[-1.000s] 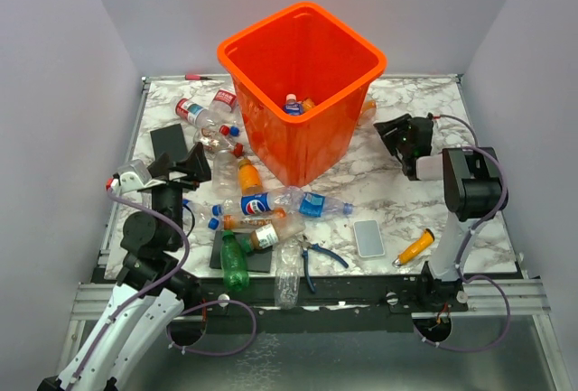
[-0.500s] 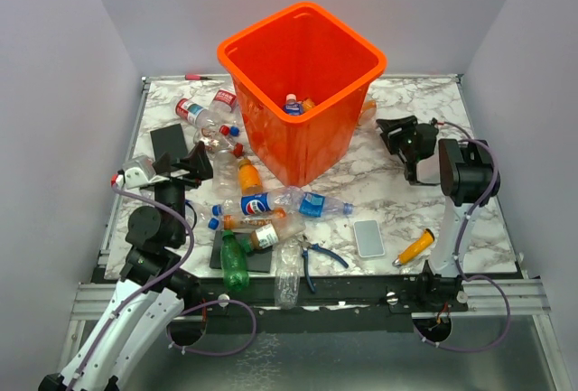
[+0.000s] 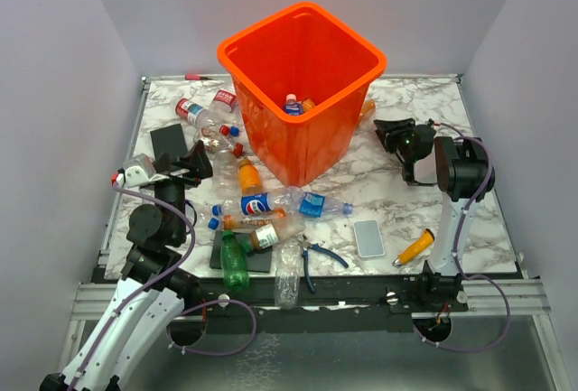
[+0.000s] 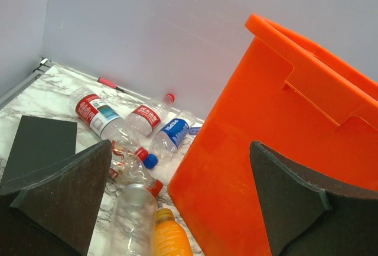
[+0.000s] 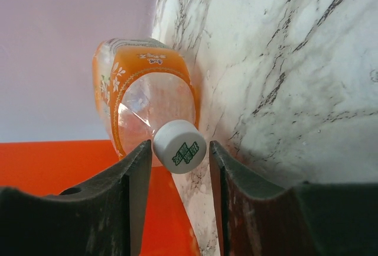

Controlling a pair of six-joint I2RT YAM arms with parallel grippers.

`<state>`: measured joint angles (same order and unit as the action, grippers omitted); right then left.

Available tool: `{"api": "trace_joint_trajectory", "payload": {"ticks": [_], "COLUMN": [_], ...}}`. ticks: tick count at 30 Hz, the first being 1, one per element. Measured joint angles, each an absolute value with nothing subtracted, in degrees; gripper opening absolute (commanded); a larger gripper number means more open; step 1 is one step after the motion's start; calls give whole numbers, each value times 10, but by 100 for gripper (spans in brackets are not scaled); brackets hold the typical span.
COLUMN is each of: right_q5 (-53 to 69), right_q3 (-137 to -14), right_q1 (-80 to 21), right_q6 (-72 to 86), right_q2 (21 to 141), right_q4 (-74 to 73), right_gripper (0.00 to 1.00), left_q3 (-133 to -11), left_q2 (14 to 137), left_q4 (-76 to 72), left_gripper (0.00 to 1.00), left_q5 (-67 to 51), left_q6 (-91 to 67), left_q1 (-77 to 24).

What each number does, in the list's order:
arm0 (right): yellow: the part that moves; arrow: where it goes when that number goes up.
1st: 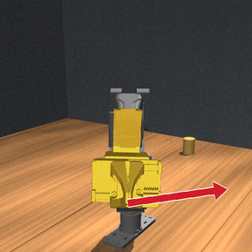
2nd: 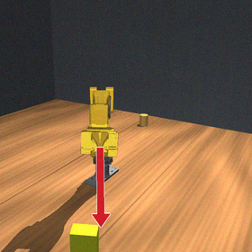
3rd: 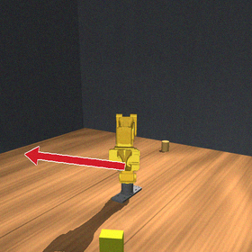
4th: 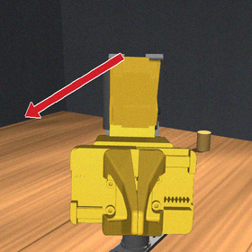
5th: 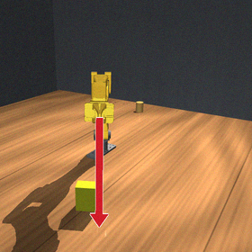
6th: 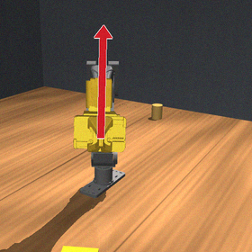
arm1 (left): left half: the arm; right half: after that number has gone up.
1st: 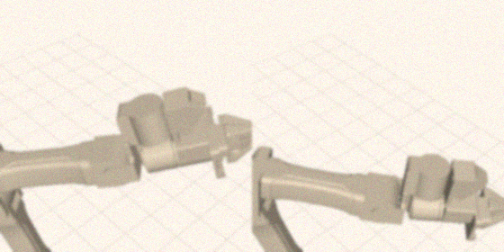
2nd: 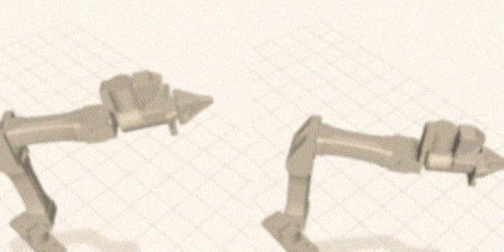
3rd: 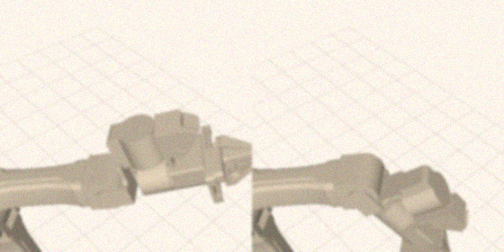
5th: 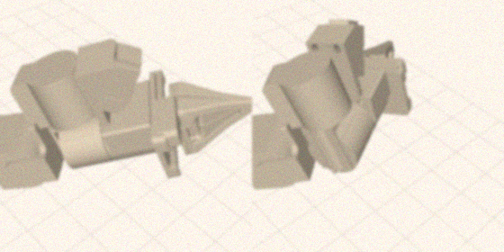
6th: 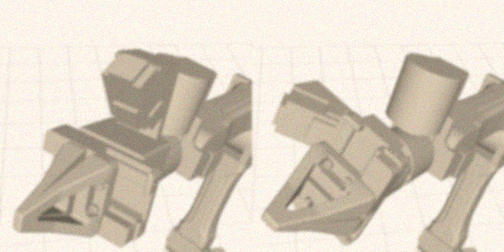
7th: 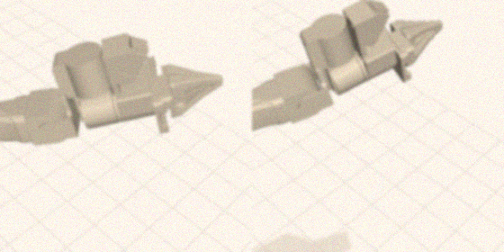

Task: Put the plastic bottles in the bin
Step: Pick up the plastic bottle from the corner of the board.

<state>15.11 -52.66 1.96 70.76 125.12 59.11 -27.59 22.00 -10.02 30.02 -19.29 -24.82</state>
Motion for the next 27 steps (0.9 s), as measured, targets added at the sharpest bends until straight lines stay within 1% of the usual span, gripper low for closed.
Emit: {"api": "trace_joint_trajectory", "payload": {"ticks": [2,5,8,9,10,11,16,19,23,27], "right_q5": [154,158,159,159,159,159,148,120,49,-39], "right_q3": [-527,-528,-528,-527,-525,-521,-472,-450,-447,-448], "right_q1": [20,20,20,20,20,20,20,20,20,20], "right_q6": [710,716,718,719,719,718,698,670,626,581], "right_q2": [1255,1262,1263,1263,1262,1259,1184,1081,918,756], "right_q4": [595,604,609,611,614,615,580,517,394,231], "right_gripper": [39,31,17,11,3,1,0,0,0,0], "left_q3": [-276,-276,-276,-276,-276,-276,-276,-275,-275,-275], "left_q2": [221,222,222,222,222,222,221,216,209,205], "left_q4": [-101,-101,-102,-102,-102,-102,-102,-102,-102,-102], "left_gripper": [99,99,99,99,99,99,99,99,99,99], "left_q5": [300,300,300,300,300,300,300,301,302,307], "left_q6": [-193,-193,-193,-193,-193,-193,-193,-193,-193,-192], "left_q1": [-248,-248,-248,-248,-248,-247,-247,-247,-247,-247]}}
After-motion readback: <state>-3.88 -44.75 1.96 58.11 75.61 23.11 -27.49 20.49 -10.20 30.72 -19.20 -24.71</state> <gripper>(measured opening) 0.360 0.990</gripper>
